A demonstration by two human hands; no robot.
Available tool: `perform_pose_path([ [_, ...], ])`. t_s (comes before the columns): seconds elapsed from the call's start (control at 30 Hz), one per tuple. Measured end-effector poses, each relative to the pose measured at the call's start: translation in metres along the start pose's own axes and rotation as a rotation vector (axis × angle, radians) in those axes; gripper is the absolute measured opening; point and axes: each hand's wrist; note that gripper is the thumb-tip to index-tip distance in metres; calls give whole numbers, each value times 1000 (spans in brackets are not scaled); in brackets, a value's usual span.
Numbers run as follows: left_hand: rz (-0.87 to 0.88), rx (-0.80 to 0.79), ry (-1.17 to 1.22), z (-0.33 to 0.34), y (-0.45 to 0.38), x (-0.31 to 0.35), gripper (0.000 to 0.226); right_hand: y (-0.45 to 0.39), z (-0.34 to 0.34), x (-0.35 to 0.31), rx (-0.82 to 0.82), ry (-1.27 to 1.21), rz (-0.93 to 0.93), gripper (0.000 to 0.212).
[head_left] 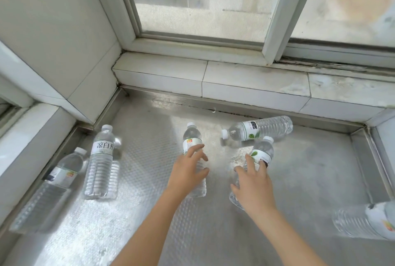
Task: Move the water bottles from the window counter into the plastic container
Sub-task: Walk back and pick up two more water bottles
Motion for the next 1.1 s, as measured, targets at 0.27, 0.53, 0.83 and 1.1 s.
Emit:
perform_pose_path([
  [0.27, -477, 77, 144, -8, -3, 18, 91, -6, 5, 13, 282, -538, 263, 94],
  [0.53, -560, 57, 232, -14, -7, 14, 87, -18, 5, 33, 243, -971, 589, 98],
  [0.83, -563, 83, 442, -20, 5, 13, 83, -12, 1, 41, 206, -1230, 638, 105],
  [1.1, -468, 114, 637, -34, 28, 37, 88, 11, -25, 32, 183, -1412, 503, 99],
])
Point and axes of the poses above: each hand's wrist, its own y-axis away from the middle knuckle, its own z-axis out of the palm, x = y × z, and after that the axes turned 7 degrees about -y, right-handed
